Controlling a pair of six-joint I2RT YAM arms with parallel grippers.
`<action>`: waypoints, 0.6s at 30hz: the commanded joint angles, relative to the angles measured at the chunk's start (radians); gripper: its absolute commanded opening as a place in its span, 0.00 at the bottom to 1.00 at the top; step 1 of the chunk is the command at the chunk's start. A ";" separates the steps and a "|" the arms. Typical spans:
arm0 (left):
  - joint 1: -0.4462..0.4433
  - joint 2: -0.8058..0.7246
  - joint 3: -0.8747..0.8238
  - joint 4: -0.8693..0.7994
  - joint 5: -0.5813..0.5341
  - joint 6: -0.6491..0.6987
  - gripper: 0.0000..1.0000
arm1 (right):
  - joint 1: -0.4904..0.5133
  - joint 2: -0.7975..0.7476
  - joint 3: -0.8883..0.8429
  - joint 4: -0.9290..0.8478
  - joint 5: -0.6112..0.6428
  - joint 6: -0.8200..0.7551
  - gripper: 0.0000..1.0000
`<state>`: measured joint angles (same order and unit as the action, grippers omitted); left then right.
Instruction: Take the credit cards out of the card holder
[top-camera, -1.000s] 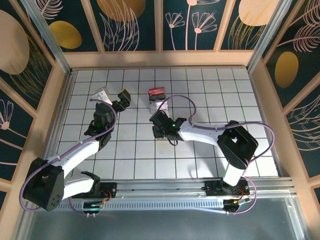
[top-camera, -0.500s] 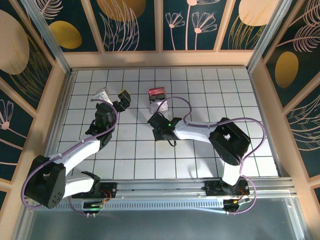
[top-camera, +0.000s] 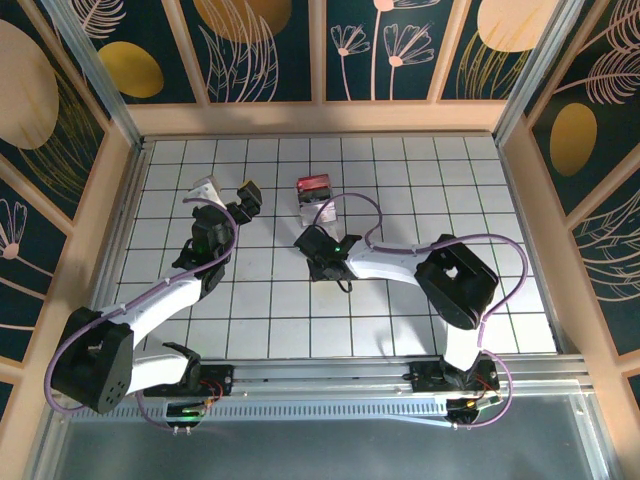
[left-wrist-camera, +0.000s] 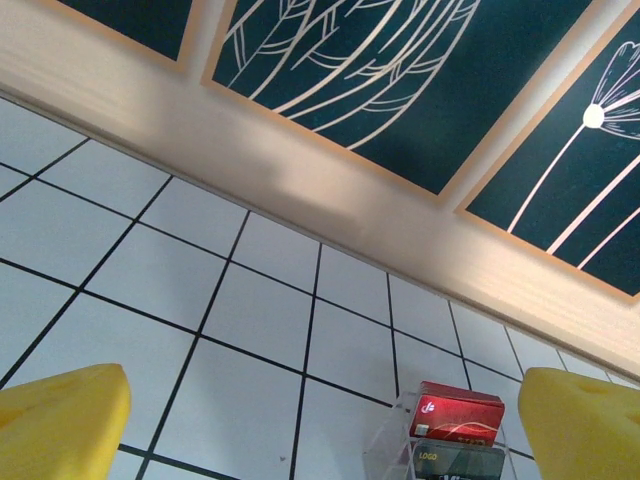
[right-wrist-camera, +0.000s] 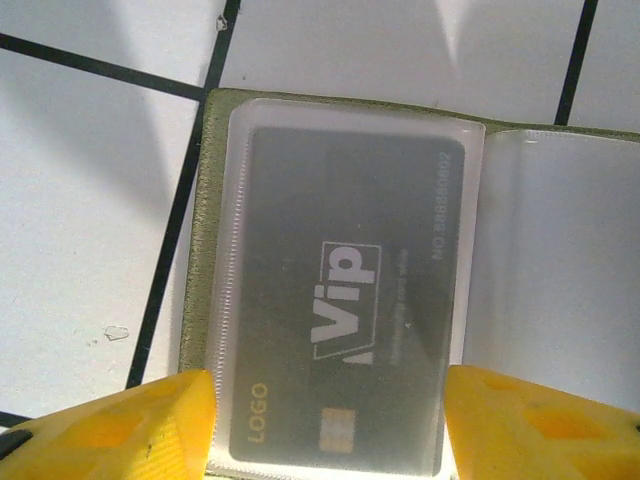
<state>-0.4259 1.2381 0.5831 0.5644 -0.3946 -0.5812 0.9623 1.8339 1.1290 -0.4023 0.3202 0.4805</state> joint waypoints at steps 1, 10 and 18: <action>0.006 0.004 0.006 0.002 -0.008 -0.008 0.99 | 0.006 0.019 0.019 -0.014 0.008 0.020 0.63; 0.006 0.003 0.006 -0.003 -0.010 -0.004 0.99 | 0.006 0.020 0.011 -0.006 -0.003 0.015 0.64; 0.006 0.005 0.007 -0.004 -0.006 -0.003 0.99 | 0.003 0.037 0.005 -0.008 -0.004 0.020 0.64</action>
<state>-0.4259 1.2396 0.5831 0.5636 -0.3946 -0.5812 0.9623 1.8404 1.1290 -0.4004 0.3130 0.4801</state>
